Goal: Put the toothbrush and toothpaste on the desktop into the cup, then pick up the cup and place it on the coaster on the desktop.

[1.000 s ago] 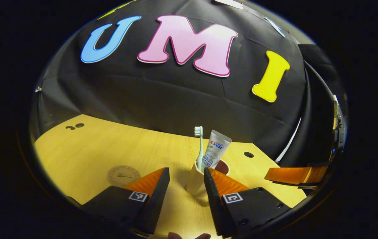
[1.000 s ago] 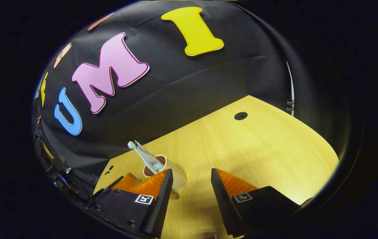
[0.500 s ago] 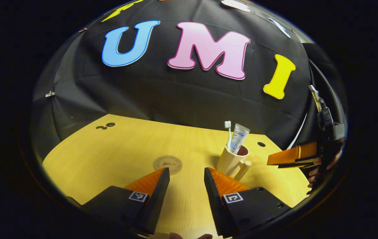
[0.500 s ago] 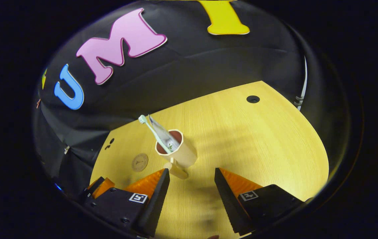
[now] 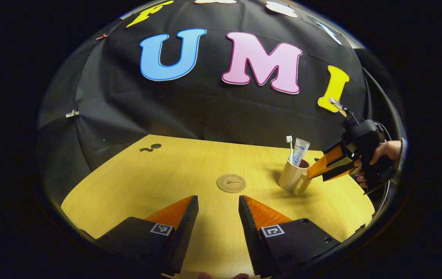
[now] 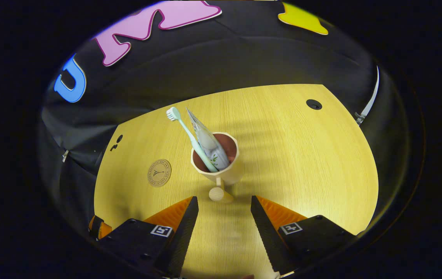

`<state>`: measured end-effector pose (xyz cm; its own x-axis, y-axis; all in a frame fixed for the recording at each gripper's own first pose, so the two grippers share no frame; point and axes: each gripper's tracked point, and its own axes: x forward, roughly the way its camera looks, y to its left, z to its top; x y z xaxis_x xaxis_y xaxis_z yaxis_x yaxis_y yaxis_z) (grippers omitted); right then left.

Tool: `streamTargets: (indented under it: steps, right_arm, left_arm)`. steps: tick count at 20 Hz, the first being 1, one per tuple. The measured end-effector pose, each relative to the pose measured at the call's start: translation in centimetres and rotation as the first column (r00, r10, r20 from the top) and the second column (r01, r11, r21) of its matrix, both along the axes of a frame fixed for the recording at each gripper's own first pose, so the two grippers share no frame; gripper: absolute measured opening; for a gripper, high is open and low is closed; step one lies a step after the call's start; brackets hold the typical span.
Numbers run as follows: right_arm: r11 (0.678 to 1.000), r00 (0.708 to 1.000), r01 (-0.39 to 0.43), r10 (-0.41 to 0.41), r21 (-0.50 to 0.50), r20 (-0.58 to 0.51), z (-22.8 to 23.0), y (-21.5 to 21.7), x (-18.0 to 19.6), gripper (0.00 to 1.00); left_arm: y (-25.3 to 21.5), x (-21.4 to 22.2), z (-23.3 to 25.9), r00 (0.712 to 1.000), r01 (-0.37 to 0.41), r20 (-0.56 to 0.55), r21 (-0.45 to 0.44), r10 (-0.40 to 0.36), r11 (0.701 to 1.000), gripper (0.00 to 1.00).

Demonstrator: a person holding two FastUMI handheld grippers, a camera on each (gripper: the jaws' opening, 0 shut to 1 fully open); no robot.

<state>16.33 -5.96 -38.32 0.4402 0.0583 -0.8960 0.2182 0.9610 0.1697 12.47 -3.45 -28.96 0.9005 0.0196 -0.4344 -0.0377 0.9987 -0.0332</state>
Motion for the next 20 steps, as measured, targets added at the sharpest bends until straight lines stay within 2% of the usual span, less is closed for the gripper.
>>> streamTargets:
  steps: [4, 8, 14, 16, 17, 18, 20]
  right_arm:
    - [0.997, 0.996, -0.043, 0.038, -0.067, -0.081, -2.2, 0.5, 1.2, 0.85]
    - [0.991, 0.983, -0.078, 0.059, -0.105, -0.173, -4.1, 0.4, 1.4, 0.83]
    - [0.985, 0.969, -0.078, 0.038, -0.155, -0.244, -4.6, -0.2, 2.1, 0.76]
    - [0.985, 0.963, -0.071, 0.027, -0.156, -0.267, -4.9, -0.1, 2.2, 0.68]
    - [0.987, 0.961, -0.068, 0.026, -0.145, -0.275, -5.1, 0.2, 2.2, 0.54]
    - [0.988, 0.959, -0.063, 0.021, -0.138, -0.282, -5.2, 0.5, 2.2, 0.50]
    - [0.983, 0.958, -0.085, 0.037, -0.162, -0.283, -5.2, 0.6, 2.1, 0.25]
  left_arm:
    - [2.2, -1.0, -0.7, 1.000, -0.015, -0.009, 0.035, 0.015, 0.999, 0.68]
    - [3.5, -1.3, -1.2, 0.999, -0.040, -0.019, 0.018, 0.040, 0.999, 0.68]
    - [4.6, -1.0, -1.7, 0.999, -0.050, -0.016, -0.001, 0.050, 0.999, 0.68]
    - [4.9, -1.0, -1.9, 0.999, -0.051, -0.017, -0.004, 0.051, 0.999, 0.68]
    - [5.2, -1.0, -1.9, 0.998, -0.053, -0.019, -0.004, 0.053, 0.999, 0.68]
    - [5.5, -1.2, -2.1, 0.998, -0.057, -0.020, -0.002, 0.057, 0.998, 0.68]
    - [6.0, -1.3, -2.2, 0.998, -0.066, -0.024, -0.005, 0.066, 0.998, 0.68]
